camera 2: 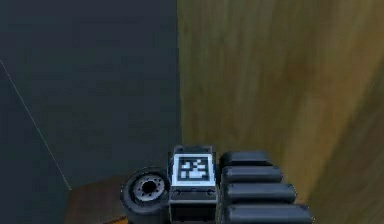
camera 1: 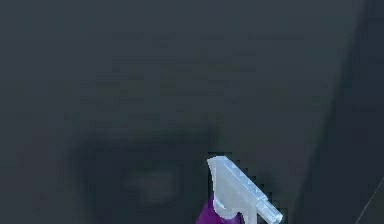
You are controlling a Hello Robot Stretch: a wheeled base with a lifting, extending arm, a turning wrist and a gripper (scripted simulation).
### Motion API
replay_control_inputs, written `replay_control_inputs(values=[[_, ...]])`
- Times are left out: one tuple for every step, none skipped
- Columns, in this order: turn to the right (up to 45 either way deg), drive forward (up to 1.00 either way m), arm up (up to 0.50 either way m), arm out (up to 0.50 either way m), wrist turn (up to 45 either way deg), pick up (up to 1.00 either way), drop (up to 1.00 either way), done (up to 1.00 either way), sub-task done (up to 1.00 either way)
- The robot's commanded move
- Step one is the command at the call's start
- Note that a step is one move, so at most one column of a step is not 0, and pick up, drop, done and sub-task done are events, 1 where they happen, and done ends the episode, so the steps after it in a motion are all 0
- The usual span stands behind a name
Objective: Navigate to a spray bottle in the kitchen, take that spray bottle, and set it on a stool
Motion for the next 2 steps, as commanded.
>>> replay_control_inputs(values=[[0.0, 0.0, 0.0, 0.48, 0.0, 0.0, 0.0, 0.0, 0.0], [0.0, 0.0, 0.0, 0.0, 39.0, 0.0, 0.0, 0.0, 0.0]])
